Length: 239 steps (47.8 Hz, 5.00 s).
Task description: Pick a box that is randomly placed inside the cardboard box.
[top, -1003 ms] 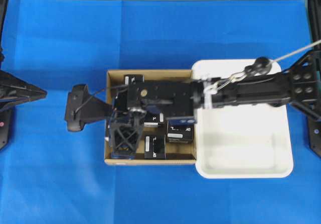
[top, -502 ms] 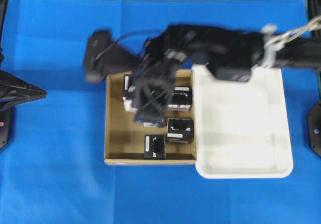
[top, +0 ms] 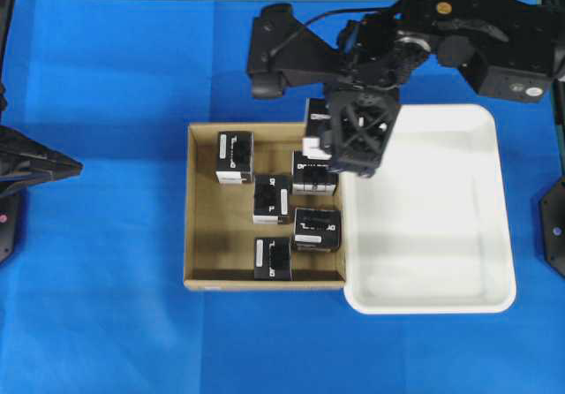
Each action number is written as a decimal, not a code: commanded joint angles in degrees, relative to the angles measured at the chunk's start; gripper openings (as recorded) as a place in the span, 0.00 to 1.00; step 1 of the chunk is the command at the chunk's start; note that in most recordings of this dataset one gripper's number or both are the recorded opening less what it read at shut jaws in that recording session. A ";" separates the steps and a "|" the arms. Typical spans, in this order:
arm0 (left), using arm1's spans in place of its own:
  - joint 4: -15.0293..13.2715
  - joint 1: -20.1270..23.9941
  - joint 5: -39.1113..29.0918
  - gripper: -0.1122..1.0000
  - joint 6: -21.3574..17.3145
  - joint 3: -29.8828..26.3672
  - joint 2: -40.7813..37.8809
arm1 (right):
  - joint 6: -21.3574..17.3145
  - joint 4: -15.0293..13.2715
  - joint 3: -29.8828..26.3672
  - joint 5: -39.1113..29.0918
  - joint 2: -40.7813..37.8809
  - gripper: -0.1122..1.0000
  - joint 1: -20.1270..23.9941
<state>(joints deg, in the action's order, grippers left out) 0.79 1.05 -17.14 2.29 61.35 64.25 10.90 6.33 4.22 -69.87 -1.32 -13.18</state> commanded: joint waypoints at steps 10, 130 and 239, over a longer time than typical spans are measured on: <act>0.18 0.18 0.26 0.04 0.09 -1.41 -0.35 | 5.45 -0.26 7.73 4.75 3.96 0.64 -4.75; 0.09 -0.18 0.70 0.04 0.79 -1.58 0.35 | 5.63 -2.55 33.84 37.18 4.83 0.99 -7.91; 0.09 0.79 3.08 0.04 0.00 0.79 0.44 | -17.31 -2.46 52.38 52.65 64.51 0.99 5.63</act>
<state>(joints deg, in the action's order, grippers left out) 0.79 1.67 -15.38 2.29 62.58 65.13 -6.42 3.87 56.78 -17.58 63.28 -7.47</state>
